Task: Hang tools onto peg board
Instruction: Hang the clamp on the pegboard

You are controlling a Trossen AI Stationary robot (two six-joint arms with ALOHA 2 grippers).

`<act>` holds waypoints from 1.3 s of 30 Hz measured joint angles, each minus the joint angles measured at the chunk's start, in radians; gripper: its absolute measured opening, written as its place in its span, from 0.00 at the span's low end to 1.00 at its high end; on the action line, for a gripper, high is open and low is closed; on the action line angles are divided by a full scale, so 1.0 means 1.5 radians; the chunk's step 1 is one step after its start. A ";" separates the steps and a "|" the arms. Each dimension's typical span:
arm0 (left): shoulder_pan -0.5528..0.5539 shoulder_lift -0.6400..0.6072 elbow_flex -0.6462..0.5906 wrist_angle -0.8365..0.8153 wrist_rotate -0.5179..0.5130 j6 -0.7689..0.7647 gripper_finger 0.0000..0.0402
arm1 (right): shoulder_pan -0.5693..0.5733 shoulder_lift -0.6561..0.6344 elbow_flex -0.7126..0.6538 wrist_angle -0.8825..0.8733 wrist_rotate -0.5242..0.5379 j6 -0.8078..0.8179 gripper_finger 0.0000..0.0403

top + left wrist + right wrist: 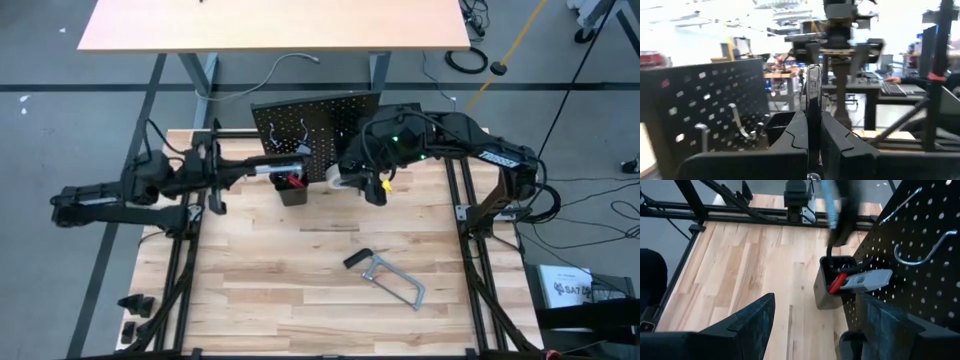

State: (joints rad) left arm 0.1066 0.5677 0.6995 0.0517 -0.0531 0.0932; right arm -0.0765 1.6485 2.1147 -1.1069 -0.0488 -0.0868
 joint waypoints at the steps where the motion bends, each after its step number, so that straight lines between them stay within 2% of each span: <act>1: 0.015 0.004 -0.002 0.003 0.005 -0.006 0.03 | 0.000 -0.005 -0.008 0.000 0.000 0.002 0.67; 6: 0.100 0.031 -0.004 0.017 0.087 -0.037 0.03 | 0.000 -0.068 -0.120 0.036 0.001 0.019 0.67; 14: 0.255 0.085 -0.004 0.065 0.238 -0.097 0.03 | 0.000 -0.258 -0.406 0.259 0.021 0.049 0.67; 19: 0.324 0.125 -0.009 0.104 0.330 -0.152 0.03 | -0.001 -0.343 -0.523 0.337 0.037 0.057 0.67; 23: 0.350 0.125 -0.046 0.201 0.367 -0.213 0.03 | -0.006 -0.374 -0.563 0.352 0.039 0.070 0.67; 29: 0.361 0.126 -0.107 0.225 0.357 -0.249 0.03 | -0.006 -0.383 -0.577 0.351 0.038 0.071 0.67; 39: 0.361 0.136 -0.110 0.261 0.341 -0.249 0.03 | -0.006 -0.380 -0.577 0.352 0.037 0.071 0.67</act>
State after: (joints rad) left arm 0.6482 0.7712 0.5346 0.4425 0.4589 -0.2810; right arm -0.0860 1.0790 1.2488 -0.5789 0.0067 0.0196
